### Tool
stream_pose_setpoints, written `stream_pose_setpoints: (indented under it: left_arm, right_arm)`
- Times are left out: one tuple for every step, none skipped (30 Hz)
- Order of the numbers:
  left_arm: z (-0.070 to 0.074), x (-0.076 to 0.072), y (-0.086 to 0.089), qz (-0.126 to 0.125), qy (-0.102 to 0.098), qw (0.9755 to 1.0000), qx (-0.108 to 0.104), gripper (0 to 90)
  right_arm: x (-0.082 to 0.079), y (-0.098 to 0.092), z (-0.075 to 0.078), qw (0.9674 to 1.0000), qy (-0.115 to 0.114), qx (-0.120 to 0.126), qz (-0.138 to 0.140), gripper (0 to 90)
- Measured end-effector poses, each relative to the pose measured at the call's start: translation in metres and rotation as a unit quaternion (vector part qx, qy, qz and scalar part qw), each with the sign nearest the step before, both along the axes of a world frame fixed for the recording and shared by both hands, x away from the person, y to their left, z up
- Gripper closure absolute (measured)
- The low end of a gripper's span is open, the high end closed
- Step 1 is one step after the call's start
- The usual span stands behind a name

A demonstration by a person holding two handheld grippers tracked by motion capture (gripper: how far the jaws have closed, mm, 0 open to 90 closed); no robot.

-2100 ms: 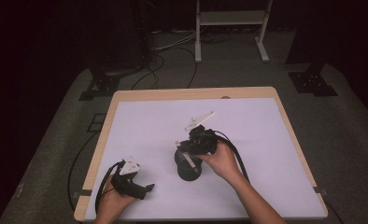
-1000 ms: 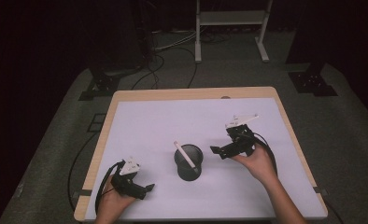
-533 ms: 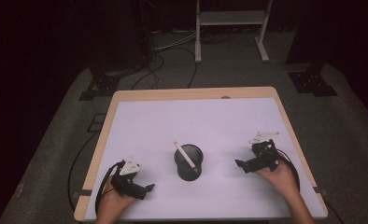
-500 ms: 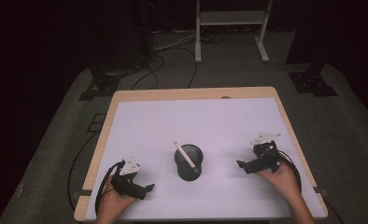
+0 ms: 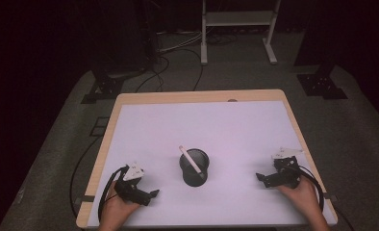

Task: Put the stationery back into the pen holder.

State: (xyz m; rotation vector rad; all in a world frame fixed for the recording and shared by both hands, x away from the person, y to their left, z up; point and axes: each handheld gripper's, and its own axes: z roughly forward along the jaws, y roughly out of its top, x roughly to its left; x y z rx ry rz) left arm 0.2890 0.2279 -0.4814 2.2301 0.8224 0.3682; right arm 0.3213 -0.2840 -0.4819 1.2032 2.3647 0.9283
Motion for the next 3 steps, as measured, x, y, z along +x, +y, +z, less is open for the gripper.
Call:
stream_pose_setpoints:
  left_arm:
    - [0.0000,0.0000,0.0000,0.000,0.000,1.0000,0.000,0.0]
    - [0.0000,0.0000,0.0000,0.000,0.000,1.0000,0.000,0.0]
    - [0.0000,0.0000,0.0000,0.000,0.000,1.0000,0.000,0.0]
  right_arm:
    - [-0.0007,-0.0004,-0.0008,1.0000,-0.004,0.003,0.000,0.0]
    - [-0.0012,-0.0005,-0.0011,1.0000,-0.005,0.005,-0.001,0.0]
    - [-0.0018,-0.0012,-0.0019,0.9999,-0.009,0.007,-0.001,0.0]
